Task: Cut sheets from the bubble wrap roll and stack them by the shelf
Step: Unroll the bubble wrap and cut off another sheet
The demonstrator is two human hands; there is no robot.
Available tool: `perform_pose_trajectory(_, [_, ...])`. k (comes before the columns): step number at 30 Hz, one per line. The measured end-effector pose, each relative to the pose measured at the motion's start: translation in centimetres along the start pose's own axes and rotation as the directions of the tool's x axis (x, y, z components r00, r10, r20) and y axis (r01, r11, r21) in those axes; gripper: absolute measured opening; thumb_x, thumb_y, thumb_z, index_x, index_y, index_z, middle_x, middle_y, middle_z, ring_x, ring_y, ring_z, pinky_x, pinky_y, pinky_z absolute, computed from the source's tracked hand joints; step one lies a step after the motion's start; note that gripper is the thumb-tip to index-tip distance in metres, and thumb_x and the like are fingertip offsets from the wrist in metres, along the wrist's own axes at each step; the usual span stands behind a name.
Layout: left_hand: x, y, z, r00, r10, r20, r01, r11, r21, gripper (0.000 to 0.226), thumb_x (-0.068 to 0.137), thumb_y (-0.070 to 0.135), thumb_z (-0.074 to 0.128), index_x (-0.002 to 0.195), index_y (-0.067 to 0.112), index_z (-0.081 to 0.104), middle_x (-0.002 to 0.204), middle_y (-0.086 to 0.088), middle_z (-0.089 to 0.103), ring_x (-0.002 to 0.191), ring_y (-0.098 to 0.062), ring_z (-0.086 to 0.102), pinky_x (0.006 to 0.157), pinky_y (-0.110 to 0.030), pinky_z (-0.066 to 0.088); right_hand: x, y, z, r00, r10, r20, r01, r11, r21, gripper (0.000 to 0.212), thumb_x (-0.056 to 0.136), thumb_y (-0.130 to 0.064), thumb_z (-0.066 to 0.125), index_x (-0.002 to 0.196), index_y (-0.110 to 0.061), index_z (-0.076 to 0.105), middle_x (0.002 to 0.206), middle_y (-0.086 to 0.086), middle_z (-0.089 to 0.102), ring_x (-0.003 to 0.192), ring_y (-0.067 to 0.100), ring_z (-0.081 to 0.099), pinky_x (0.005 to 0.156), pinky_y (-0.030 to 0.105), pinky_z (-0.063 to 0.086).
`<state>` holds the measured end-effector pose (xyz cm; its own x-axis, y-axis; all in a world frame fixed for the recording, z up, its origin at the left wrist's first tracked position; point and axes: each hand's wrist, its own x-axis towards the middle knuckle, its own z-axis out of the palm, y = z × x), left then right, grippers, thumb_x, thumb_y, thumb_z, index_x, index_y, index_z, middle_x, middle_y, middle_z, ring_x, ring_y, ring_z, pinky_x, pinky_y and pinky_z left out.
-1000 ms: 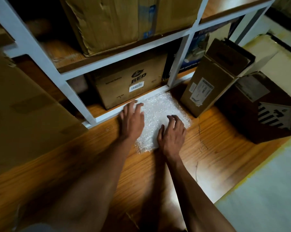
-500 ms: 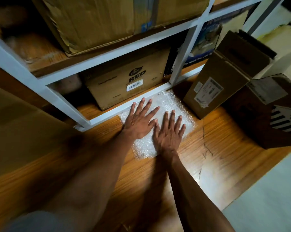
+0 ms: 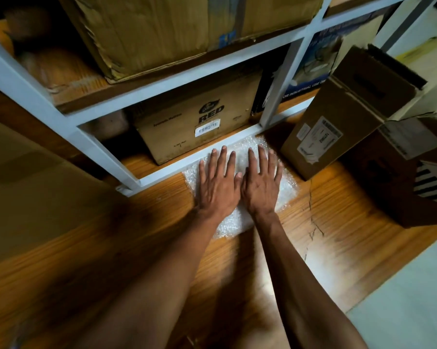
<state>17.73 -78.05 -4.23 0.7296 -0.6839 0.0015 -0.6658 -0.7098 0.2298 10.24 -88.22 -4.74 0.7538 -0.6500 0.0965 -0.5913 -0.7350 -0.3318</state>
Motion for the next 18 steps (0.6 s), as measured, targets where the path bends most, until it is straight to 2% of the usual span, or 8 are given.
perform_pose_trajectory(2, [-0.1,0.1,0.7,0.997,-0.061,0.048,0.062,0.998,-0.004,0.069,0.103,0.060,0.003,0.164,0.029,-0.008,0.171,-0.002,-0.017,0.157,-0.027,-0.017,0.125,-0.057,0.001,1.6,1.3,0.6,0.990,-0.098,0.106,0.106,0.991,-0.081,0.063,0.108,-0.048,0.025,0.168,-0.030,0.013,0.177,0.003,-0.003,0.162,0.027,-0.007,0.129,0.057,0.000])
perform_pose_trajectory(6, [-0.3,-0.6,2.5,0.987,-0.104,0.120,0.104,0.995,0.010,0.071,0.099,0.070,-0.003,0.162,0.038,-0.011,0.169,-0.002,-0.025,0.155,-0.030,-0.025,0.123,-0.061,-0.003,3.0,2.9,2.0,0.948,-0.095,0.304,0.149,0.976,-0.160,0.063,0.108,-0.056,0.005,0.166,-0.036,-0.009,0.172,0.001,-0.025,0.159,0.028,-0.023,0.128,0.060,-0.002])
perform_pose_trajectory(9, [-0.2,-0.9,3.1,0.986,-0.118,0.117,0.115,0.993,0.026,0.071,0.098,0.071,-0.005,0.162,0.039,-0.010,0.170,-0.002,-0.023,0.155,-0.031,-0.024,0.123,-0.062,-0.002,3.0,2.8,2.5,0.950,-0.091,0.300,0.150,0.972,-0.182,0.064,0.107,-0.057,-0.001,0.165,-0.035,-0.014,0.172,0.001,-0.025,0.159,0.028,-0.022,0.128,0.059,-0.002])
perform_pose_trajectory(18, [0.0,-0.9,3.2,0.983,-0.119,0.139,0.113,0.992,0.051,0.070,0.098,0.071,-0.004,0.161,0.040,-0.014,0.169,-0.002,-0.024,0.155,-0.032,-0.023,0.122,-0.062,-0.001,3.0,2.9,2.5,0.947,-0.083,0.312,0.137,0.978,-0.155,0.062,0.109,-0.056,0.005,0.166,-0.036,-0.012,0.173,0.000,-0.023,0.159,0.027,-0.021,0.129,0.058,-0.003])
